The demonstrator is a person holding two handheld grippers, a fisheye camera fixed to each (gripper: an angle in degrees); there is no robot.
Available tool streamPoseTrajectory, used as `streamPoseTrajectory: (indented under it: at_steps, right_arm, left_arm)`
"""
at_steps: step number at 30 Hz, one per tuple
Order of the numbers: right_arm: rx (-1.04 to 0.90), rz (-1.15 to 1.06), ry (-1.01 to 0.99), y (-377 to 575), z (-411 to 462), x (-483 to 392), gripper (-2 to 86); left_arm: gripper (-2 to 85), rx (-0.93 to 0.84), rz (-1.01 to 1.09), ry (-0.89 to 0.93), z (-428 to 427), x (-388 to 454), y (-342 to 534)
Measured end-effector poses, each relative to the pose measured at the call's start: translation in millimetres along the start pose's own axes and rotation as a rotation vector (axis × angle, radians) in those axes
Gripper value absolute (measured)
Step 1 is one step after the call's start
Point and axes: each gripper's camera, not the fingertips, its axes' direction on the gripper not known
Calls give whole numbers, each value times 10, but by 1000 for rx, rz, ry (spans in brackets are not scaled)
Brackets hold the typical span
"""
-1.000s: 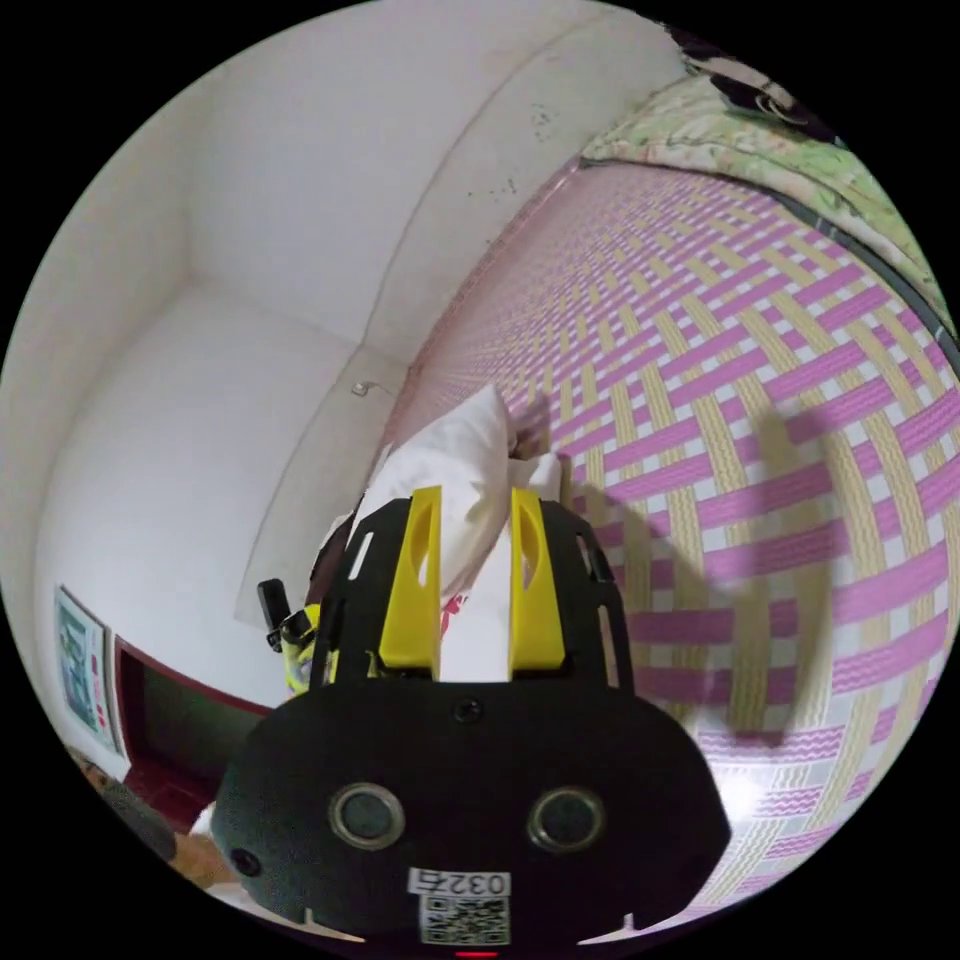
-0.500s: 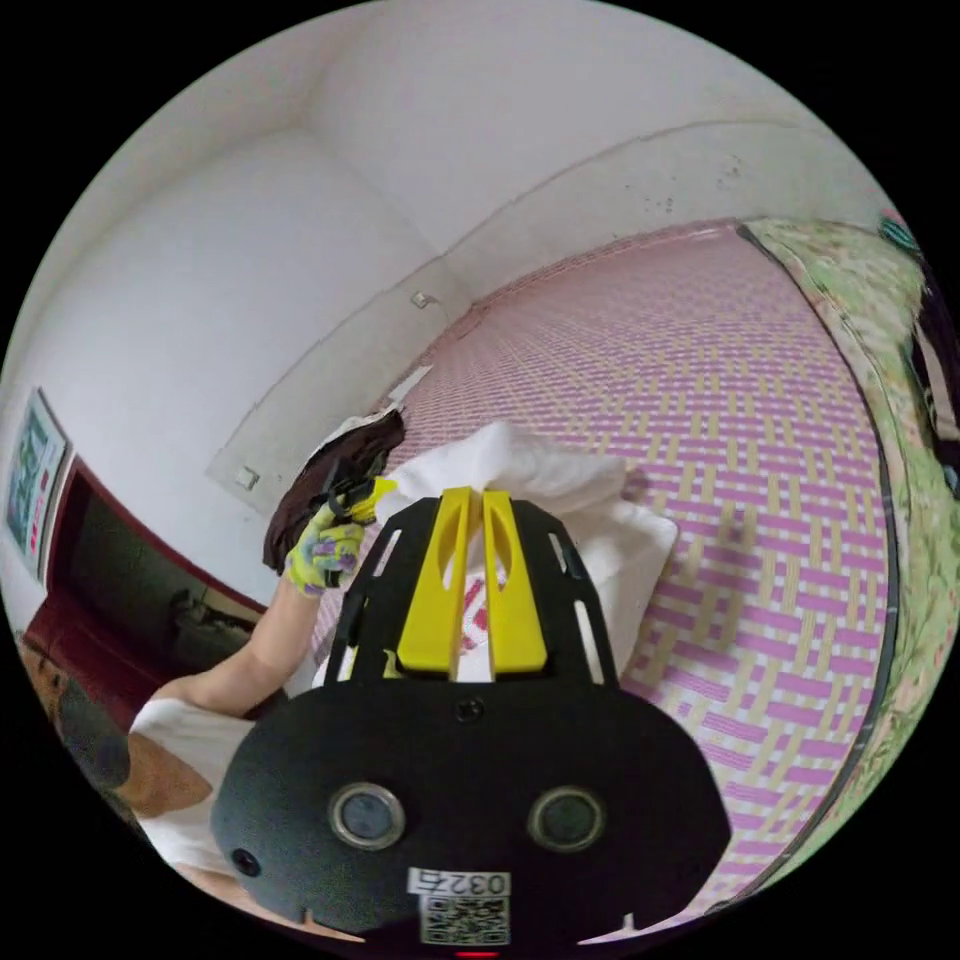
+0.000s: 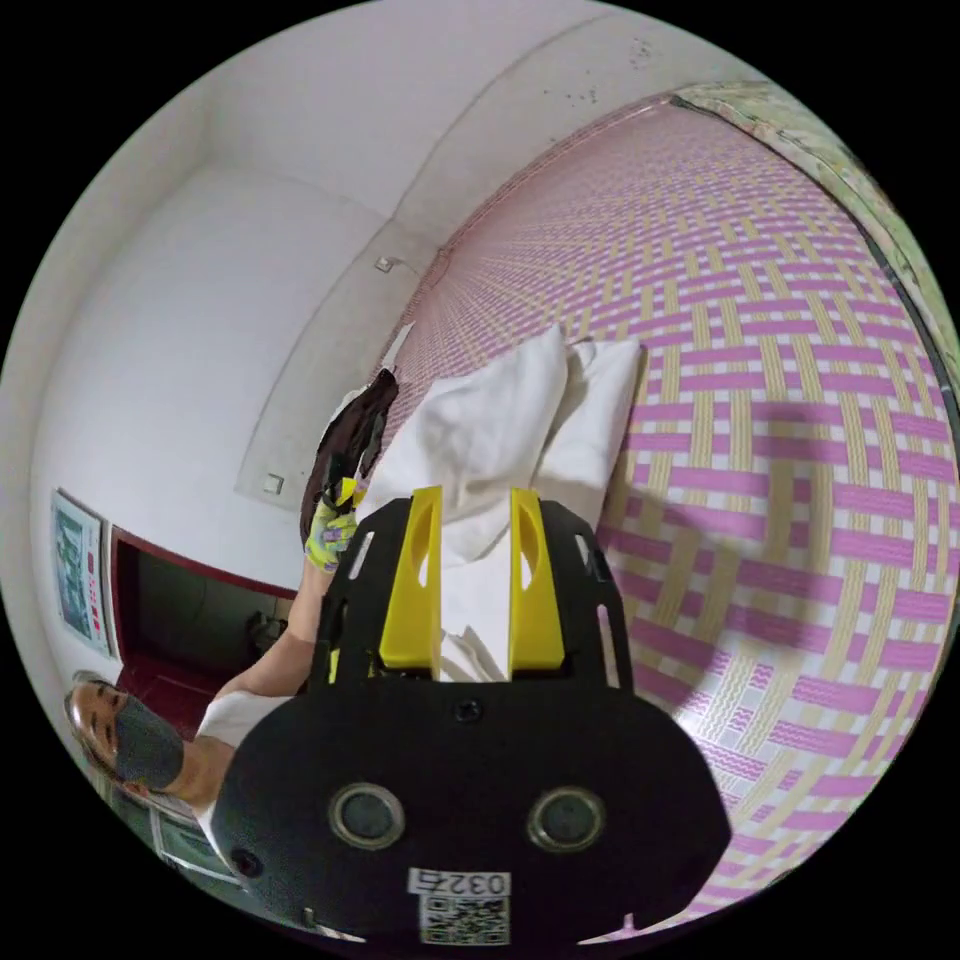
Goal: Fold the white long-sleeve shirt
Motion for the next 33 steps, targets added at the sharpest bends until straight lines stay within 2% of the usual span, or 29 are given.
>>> streamPoseTrajectory:
  at_steps: [4, 7, 12, 13, 15, 17, 21, 23, 26, 28, 30, 33]
  right_arm:
    - [-48, 43, -20, -78, 268, 148, 98]
    - [-37, -4, -152, -97, 356, 76, 35]
    - [147, -159, -167, 189, -266, -359, 2]
    - [150, -152, -154, 210, -296, -348, 4]
    - [29, -45, 77, 141, -192, -176, 33]
    - [-17, -30, 241, 160, -141, -156, 53]
    - [149, -248, 207, 332, -257, -604, 51]
    - [202, -325, 221, 292, -209, -758, 49]
    - [144, -364, 198, 30, 80, -795, 45]
    - [34, -343, 145, -121, 357, -724, 44]
    - [-91, -338, 157, -170, 708, -651, 42]
    - [-168, -356, 169, -154, 904, -602, 32]
  left_arm:
    - [96, -26, -12, -23, 181, 39, -155]
    - [31, -39, -56, 76, 311, -7, -272]
    - [4, 16, 50, 347, 187, 3, -318]
    - [4, 20, 27, 329, 178, -54, -313]
    - [12, -10, -122, 84, 202, -334, -297]
    - [24, -39, -128, -30, 206, -367, -282]
    - [5, 101, 136, -235, 72, 334, -196]
    - [-6, 147, 274, -272, 178, 678, -190]
    - [-14, 78, 417, -270, 631, 985, -335]
    - [-13, -21, 416, -261, 960, 945, -460]
    - [-10, -160, 402, -418, 1323, 769, -555]
    - [-9, -252, 388, -584, 1533, 461, -502]
